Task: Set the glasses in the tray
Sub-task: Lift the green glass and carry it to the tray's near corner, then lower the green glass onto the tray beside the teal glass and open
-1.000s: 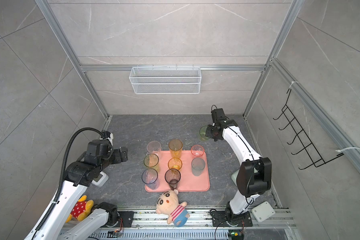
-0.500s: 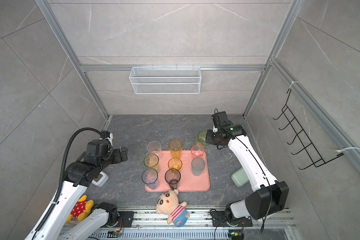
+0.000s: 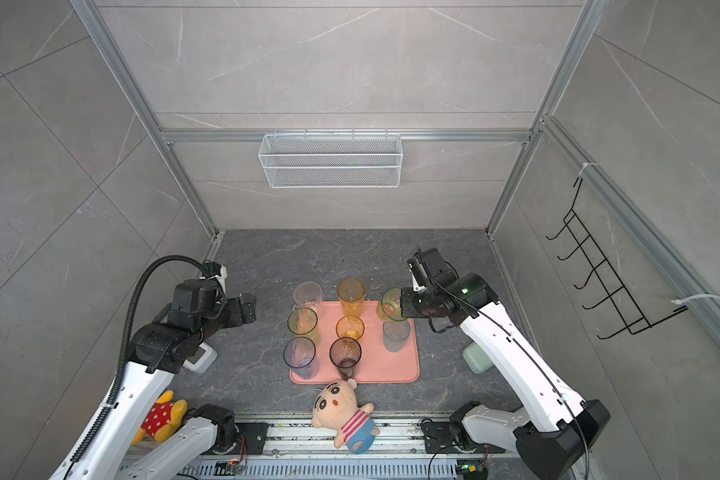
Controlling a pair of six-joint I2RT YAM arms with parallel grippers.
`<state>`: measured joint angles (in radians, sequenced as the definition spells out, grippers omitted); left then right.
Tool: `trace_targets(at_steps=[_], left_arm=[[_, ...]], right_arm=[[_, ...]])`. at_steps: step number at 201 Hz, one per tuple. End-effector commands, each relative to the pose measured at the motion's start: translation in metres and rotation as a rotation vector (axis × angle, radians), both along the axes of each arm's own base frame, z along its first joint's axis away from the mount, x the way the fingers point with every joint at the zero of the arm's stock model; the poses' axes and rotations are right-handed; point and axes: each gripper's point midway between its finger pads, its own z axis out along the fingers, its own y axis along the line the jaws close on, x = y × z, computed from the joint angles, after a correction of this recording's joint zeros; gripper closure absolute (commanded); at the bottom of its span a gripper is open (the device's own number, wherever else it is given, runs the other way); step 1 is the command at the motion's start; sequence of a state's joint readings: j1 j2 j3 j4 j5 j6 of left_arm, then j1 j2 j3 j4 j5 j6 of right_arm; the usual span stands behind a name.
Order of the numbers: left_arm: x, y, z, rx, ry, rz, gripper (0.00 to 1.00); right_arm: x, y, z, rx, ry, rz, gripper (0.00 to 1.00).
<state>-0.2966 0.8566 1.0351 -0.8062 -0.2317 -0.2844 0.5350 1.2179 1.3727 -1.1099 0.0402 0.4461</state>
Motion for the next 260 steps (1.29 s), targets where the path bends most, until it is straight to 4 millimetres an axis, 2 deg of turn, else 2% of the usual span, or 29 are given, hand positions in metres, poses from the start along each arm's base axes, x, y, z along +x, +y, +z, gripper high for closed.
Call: trace_targets(at_steps=[1, 120, 147, 166, 200, 260], left_arm=[[0.004, -0.001, 0.005, -0.025, -0.027, 0.005, 0.0], [0.004, -0.001, 0.004, -0.024, -0.024, 0.007, 0.0], [0.004, -0.001, 0.004, -0.023, -0.025, 0.007, 0.0], [0.004, -0.002, 0.004, -0.026, -0.025, 0.005, 0.0], [0.005, -0.002, 0.003, -0.028, -0.021, 0.004, 0.0], [0.005, -0.003, 0.002, -0.03, -0.017, 0.002, 0.0]], right_arm=[[-0.017, -0.006, -0.007, -0.029, 0.029, -0.012, 1.0], [-0.08, -0.015, -0.052, -0.15, 0.111, 0.006, 1.0], [-0.084, -0.012, -0.068, -0.158, 0.129, 0.006, 1.0], [-0.086, -0.003, -0.082, -0.123, 0.148, 0.02, 1.0], [-0.089, -0.006, -0.11, -0.135, 0.18, -0.006, 1.0], [-0.088, -0.007, -0.135, -0.15, 0.191, -0.03, 1.0]])
